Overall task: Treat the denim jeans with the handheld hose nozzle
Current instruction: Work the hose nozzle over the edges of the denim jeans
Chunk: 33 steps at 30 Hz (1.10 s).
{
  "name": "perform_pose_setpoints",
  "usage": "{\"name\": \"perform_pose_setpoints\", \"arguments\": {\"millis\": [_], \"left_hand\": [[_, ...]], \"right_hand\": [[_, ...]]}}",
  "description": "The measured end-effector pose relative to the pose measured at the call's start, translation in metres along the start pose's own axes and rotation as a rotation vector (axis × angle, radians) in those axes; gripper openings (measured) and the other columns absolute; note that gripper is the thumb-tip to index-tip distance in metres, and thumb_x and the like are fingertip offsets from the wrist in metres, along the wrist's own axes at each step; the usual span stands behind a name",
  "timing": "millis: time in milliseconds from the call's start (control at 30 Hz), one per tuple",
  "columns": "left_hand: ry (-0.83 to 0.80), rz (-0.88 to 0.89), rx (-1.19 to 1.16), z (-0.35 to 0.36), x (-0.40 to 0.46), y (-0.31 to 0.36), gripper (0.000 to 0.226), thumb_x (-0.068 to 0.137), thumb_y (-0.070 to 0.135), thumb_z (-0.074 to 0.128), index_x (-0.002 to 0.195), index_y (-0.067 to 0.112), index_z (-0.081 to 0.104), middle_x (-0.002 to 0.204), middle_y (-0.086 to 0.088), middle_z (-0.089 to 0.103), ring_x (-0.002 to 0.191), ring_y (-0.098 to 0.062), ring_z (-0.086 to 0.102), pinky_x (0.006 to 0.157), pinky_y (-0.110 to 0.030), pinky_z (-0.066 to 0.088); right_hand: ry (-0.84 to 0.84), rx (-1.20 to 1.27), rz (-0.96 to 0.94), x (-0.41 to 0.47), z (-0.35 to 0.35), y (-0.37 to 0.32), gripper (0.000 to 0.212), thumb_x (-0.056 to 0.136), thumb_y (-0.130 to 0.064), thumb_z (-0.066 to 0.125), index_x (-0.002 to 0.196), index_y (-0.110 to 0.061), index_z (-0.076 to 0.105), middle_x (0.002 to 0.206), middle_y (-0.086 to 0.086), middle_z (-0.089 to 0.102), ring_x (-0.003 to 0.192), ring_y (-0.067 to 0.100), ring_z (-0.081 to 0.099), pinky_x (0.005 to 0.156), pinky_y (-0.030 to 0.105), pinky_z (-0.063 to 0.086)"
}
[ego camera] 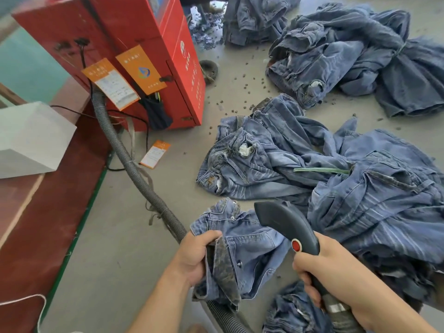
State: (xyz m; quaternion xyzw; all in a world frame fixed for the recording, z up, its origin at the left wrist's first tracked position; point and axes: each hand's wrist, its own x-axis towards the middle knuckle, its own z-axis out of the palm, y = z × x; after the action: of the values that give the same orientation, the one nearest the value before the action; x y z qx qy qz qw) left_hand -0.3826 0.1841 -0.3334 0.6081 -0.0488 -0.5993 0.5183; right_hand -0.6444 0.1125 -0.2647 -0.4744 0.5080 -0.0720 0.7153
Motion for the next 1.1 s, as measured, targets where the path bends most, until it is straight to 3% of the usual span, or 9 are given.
{"name": "perform_pose_setpoints", "arguments": {"millis": [233,433,500,567,667,733,800,967,1100], "left_hand": [[-0.098,-0.031,-0.075,0.004,-0.006,-0.007,0.029,0.080,0.002,0.072,0.107,-0.008,0.074,0.099,-0.035,0.071,0.083,-0.043,0.073,0.086,-0.065,0.057],[-0.135,0.047,0.099,0.003,-0.009,-0.012,0.029,0.081,-0.001,0.068,0.109,0.003,0.076,0.112,-0.031,0.072,0.098,-0.045,0.073,0.086,-0.057,0.060],[-0.132,0.158,0.341,0.007,-0.010,-0.010,0.033,0.086,-0.001,0.062,0.107,0.019,0.078,0.111,-0.014,0.077,0.104,-0.034,0.074,0.090,-0.045,0.060],[-0.098,0.278,0.717,0.009,-0.009,-0.009,0.040,0.089,0.002,0.056,0.110,0.031,0.074,0.107,0.012,0.077,0.109,-0.016,0.070,0.094,-0.017,0.052],[-0.128,0.456,1.090,0.013,-0.006,-0.010,0.054,0.090,0.005,0.053,0.129,0.043,0.056,0.125,0.018,0.058,0.124,-0.004,0.052,0.098,0.005,0.030],[-0.202,0.569,1.192,0.014,-0.005,-0.017,0.068,0.092,0.006,0.052,0.142,0.049,0.039,0.143,0.016,0.047,0.142,-0.007,0.037,0.123,-0.017,0.020],[-0.212,0.679,1.363,0.012,-0.001,-0.025,0.070,0.093,0.008,0.052,0.156,0.035,0.035,0.160,0.010,0.036,0.154,-0.009,0.017,0.131,-0.038,0.006],[-0.291,0.869,1.662,0.002,0.003,-0.042,0.069,0.094,0.014,0.059,0.159,0.023,0.039,0.169,0.004,0.028,0.160,-0.015,0.003,0.130,-0.042,-0.003],[-0.211,0.939,1.701,0.001,0.004,-0.042,0.068,0.100,0.029,0.059,0.161,0.024,0.031,0.169,0.006,0.021,0.159,-0.010,-0.007,0.130,-0.041,-0.006]], "right_hand": [[-0.104,-0.188,-0.043,-0.002,0.024,-0.004,0.012,0.079,-0.020,0.057,0.076,-0.029,0.050,0.058,0.016,0.053,0.041,0.028,0.048,0.045,0.029,0.036],[0.158,0.028,-0.006,0.017,0.012,-0.003,0.012,0.093,-0.003,0.059,0.090,-0.007,0.048,0.058,0.016,0.050,0.044,0.024,0.043,0.046,0.035,0.040],[0.152,0.088,0.005,0.008,0.000,-0.003,0.013,0.094,-0.006,0.061,0.089,-0.008,0.049,0.058,0.015,0.050,0.043,0.024,0.043,0.043,0.030,0.039],[0.083,0.006,-0.017,-0.002,-0.006,-0.004,0.013,0.093,-0.009,0.062,0.087,-0.012,0.051,0.057,0.014,0.052,0.043,0.025,0.045,0.043,0.030,0.038],[-0.074,-0.269,-0.057,-0.012,0.003,-0.015,0.015,0.080,-0.017,0.061,0.088,-0.011,0.049,0.056,0.011,0.054,0.041,0.024,0.050,0.044,0.025,0.037],[-0.126,-0.385,-0.038,-0.011,0.012,-0.018,0.020,0.075,-0.020,0.058,0.089,-0.012,0.048,0.055,0.004,0.052,0.042,0.021,0.049,0.044,0.024,0.035],[-0.088,-0.506,-0.069,-0.006,0.021,-0.015,0.017,0.072,-0.021,0.058,0.085,-0.015,0.048,0.053,-0.005,0.047,0.044,0.015,0.044,0.049,0.024,0.034],[0.152,-0.439,-0.108,0.009,0.023,-0.014,0.012,0.087,-0.011,0.063,0.090,-0.010,0.051,0.050,0.002,0.053,0.038,0.023,0.049,0.045,0.027,0.035],[0.060,-0.327,-0.067,-0.005,0.009,-0.023,0.010,0.087,-0.012,0.058,0.090,-0.012,0.048,0.053,0.011,0.054,0.040,0.026,0.049,0.047,0.028,0.035]]}}
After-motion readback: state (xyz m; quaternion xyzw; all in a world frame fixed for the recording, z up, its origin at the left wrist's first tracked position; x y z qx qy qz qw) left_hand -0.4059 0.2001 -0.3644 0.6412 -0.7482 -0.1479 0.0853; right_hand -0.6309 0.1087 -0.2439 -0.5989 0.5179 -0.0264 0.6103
